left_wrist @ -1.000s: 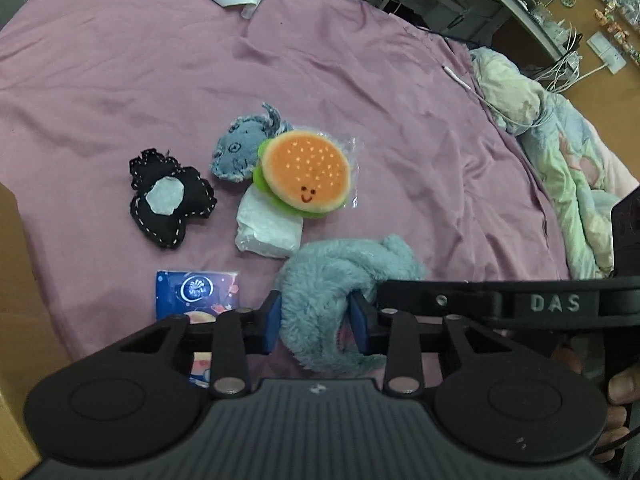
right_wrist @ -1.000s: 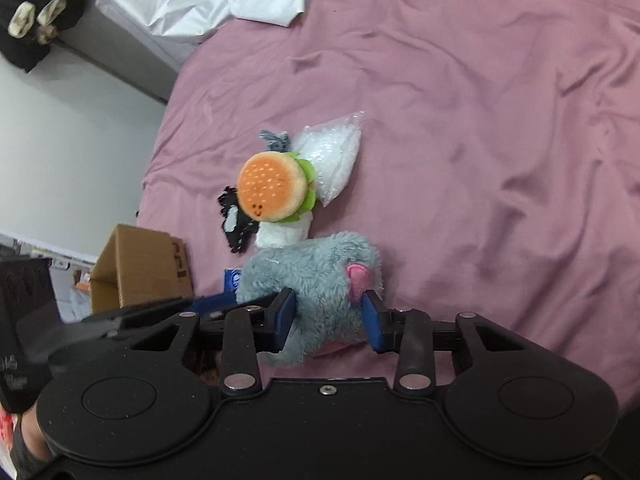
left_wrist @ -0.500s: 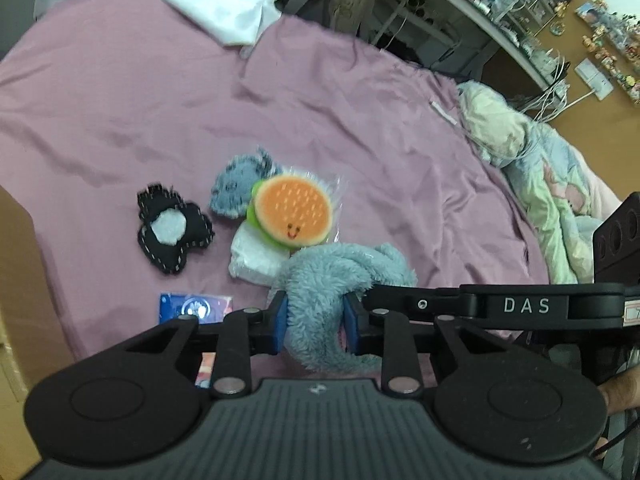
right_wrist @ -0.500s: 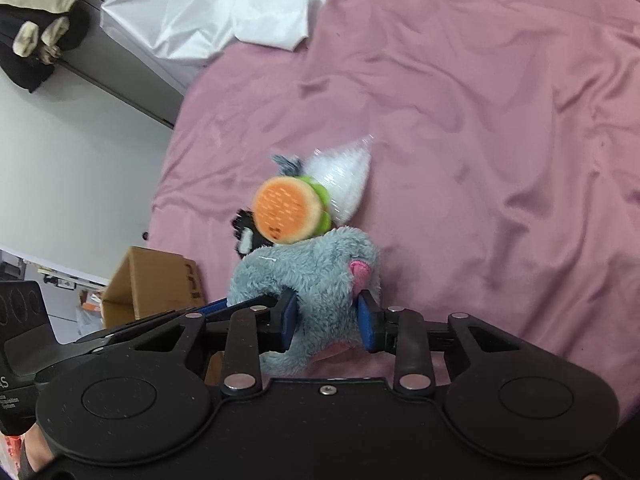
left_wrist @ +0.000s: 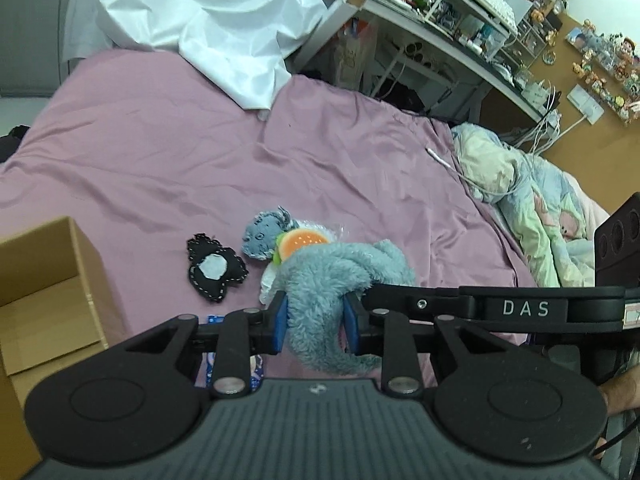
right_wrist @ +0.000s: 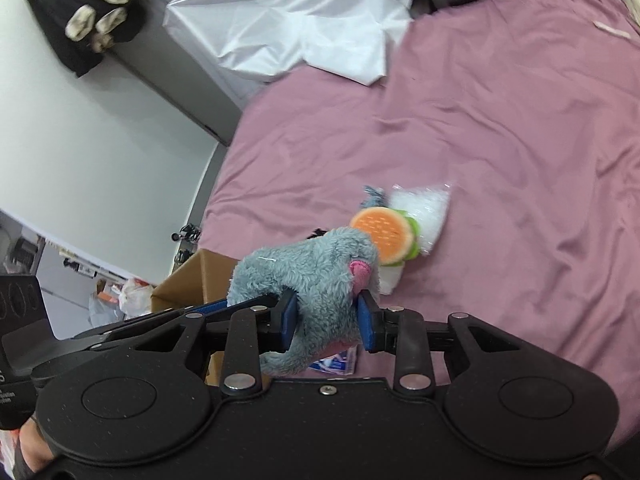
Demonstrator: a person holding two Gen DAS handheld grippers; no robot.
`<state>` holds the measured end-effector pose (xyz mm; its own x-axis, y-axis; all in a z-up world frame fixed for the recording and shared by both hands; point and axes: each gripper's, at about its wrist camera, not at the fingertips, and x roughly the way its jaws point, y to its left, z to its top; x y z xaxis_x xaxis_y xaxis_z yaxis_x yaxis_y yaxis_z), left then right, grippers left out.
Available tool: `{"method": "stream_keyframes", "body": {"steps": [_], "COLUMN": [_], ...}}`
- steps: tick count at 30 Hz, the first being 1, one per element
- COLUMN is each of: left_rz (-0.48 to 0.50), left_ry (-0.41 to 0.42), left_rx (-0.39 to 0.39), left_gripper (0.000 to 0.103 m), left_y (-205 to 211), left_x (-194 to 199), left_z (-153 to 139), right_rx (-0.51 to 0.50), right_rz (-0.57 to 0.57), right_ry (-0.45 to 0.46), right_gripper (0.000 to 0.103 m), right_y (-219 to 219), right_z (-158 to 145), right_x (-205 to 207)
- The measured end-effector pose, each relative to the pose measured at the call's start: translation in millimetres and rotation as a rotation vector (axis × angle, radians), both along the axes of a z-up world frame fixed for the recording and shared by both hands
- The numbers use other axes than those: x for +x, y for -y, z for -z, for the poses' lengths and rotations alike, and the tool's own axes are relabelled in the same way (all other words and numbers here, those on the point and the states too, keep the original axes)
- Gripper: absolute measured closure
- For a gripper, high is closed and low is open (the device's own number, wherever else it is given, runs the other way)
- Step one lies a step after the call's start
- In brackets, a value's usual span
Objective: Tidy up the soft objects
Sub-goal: 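Carry the plush mouse with both grippers over the cardboard box and lower it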
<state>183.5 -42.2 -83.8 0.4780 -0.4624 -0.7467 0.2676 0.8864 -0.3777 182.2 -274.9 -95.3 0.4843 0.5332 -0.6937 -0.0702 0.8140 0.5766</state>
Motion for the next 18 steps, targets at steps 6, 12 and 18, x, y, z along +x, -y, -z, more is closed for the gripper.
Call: {"method": "stream_keyframes", "body": {"steps": [6,12,18], "left_rz": [-0.032,-0.062,-0.106], "left_ry": [0.033,0.065,0.083], "left_rx": [-0.011,-0.018,-0.022], "left_gripper": [0.075,0.075,0.075], "left_y": [-13,-33,-57], "left_x": [-11,-26,-43], "left_z": [-13,-25,-30], "right_rx": [-0.037,-0.030,-0.040], "right_rz": [-0.053,-0.087,-0.139], "right_ry": [0.073,0.114,0.153], "right_gripper": [0.072,0.072,0.072], "right_y": [-16,-32,-56], "right_z": [-19,-30,-37], "right_x": [-7,-15,-25]}}
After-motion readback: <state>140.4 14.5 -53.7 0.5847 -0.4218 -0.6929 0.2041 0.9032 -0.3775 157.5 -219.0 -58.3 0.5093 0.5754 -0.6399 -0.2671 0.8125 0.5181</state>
